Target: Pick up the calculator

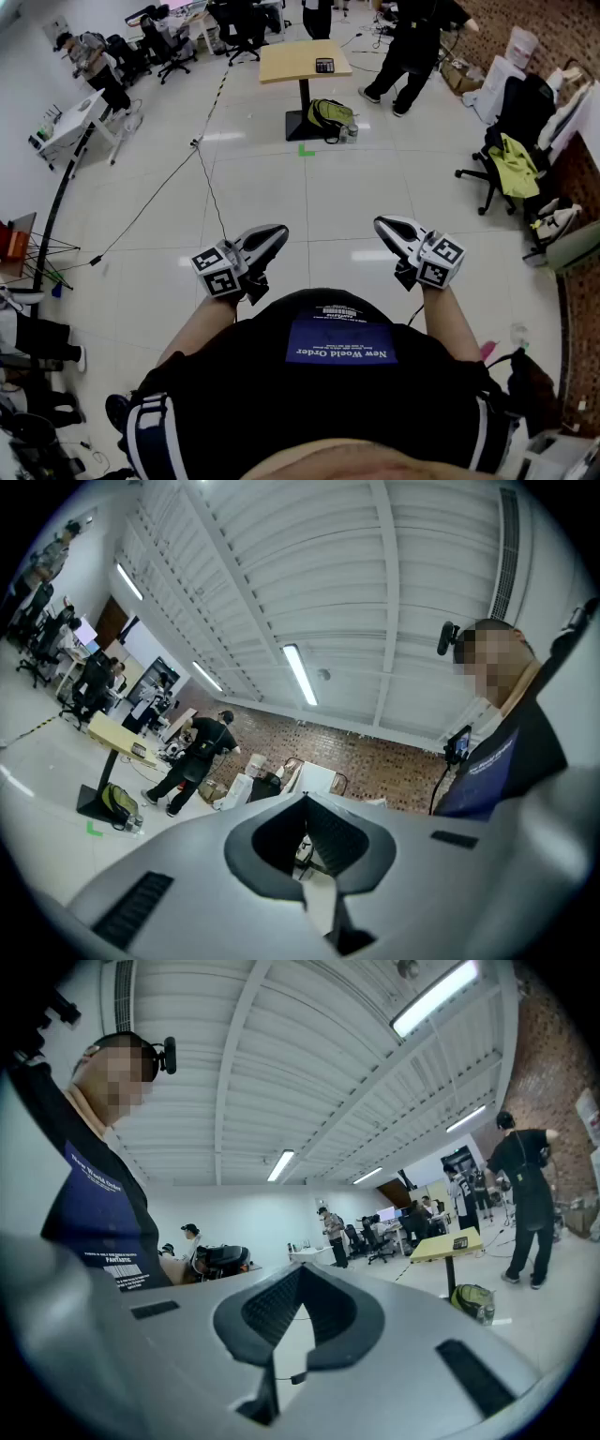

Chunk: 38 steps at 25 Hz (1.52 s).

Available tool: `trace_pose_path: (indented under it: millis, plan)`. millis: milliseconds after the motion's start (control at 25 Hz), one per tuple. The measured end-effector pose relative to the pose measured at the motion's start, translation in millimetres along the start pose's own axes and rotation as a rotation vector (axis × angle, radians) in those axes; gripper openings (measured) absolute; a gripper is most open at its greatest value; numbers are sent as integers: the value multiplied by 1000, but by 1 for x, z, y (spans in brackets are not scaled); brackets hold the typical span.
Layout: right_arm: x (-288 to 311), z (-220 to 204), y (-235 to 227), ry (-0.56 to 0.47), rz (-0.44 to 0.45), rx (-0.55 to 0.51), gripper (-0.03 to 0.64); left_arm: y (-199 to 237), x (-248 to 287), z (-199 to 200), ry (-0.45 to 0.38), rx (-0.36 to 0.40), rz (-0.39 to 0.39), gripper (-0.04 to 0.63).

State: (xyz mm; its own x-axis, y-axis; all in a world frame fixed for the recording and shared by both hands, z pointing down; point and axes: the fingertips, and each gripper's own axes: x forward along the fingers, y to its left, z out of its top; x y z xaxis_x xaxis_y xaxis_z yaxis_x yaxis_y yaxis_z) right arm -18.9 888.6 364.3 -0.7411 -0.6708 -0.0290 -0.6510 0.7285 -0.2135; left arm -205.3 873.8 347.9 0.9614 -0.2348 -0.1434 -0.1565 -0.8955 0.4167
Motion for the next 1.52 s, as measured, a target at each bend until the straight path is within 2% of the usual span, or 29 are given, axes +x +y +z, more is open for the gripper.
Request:
trace_pose_path:
  millis: [480, 720, 1000, 1240, 1520]
  plan:
    - [-75, 3, -51, -23, -52, 12, -14, -24, 82, -35, 37, -29, -52, 6]
    - [-70, -6, -67, -13, -68, 35, -14, -5, 91, -37, 47, -52, -59, 6]
    - [-5, -2, -78, 13, -86, 13, -14, 49, 67, -15, 25, -67, -93, 6]
    - [99, 13, -72, 43, -57, -51, -14, 120, 16, 35, 5, -49, -93, 6]
    - [205, 21, -83, 45, -31, -37, -14, 196, -40, 81, -14, -43, -62, 6]
